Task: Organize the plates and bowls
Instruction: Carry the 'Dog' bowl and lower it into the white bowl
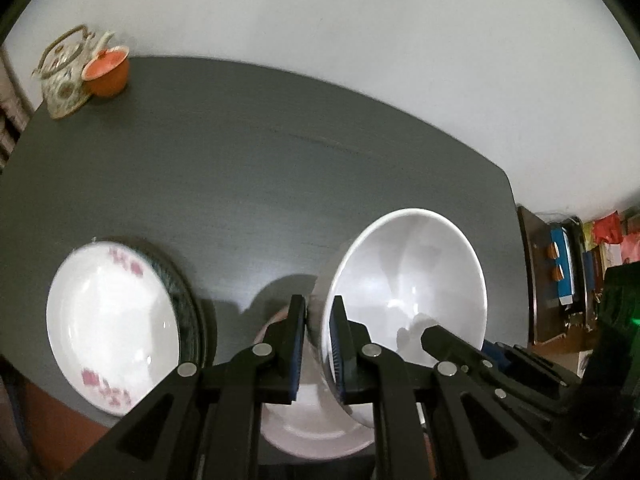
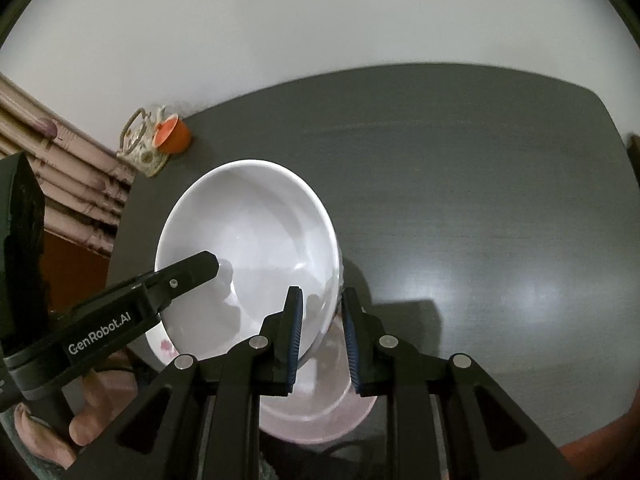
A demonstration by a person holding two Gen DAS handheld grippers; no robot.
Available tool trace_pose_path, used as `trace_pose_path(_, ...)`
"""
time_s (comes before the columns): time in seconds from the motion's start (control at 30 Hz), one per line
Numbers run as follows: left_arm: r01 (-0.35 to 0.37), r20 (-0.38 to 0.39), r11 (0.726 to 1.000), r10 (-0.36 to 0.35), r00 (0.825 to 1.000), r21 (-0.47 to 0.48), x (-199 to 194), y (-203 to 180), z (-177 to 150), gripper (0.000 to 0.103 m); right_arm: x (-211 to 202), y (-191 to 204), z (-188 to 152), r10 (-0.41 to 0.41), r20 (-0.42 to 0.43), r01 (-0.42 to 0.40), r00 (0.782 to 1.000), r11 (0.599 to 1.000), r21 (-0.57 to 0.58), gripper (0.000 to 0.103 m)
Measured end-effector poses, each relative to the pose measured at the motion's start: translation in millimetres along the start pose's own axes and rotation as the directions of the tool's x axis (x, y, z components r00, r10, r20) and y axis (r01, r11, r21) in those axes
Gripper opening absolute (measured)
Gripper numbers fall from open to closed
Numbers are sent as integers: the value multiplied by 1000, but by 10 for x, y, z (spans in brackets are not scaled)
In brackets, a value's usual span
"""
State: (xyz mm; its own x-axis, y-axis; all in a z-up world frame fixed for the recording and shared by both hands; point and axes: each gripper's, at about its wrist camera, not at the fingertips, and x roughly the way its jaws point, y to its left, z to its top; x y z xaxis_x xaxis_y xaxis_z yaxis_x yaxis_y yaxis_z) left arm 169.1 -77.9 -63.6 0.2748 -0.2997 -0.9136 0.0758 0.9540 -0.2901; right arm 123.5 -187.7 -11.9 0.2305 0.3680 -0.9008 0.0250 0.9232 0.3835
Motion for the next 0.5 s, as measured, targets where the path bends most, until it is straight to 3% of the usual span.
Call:
trace_pose_path(0.23, -17, -22, 1000, 17, 1000, 4, 35, 14, -372, 12, 71, 16, -349, -4, -34, 5, 999, 1000, 7, 20)
trace_pose_path(0.5, -36, -60, 999, 35, 998, -19, 222, 93, -487, 12, 154, -61, -595, -8, -59, 9, 998, 1000, 18, 21)
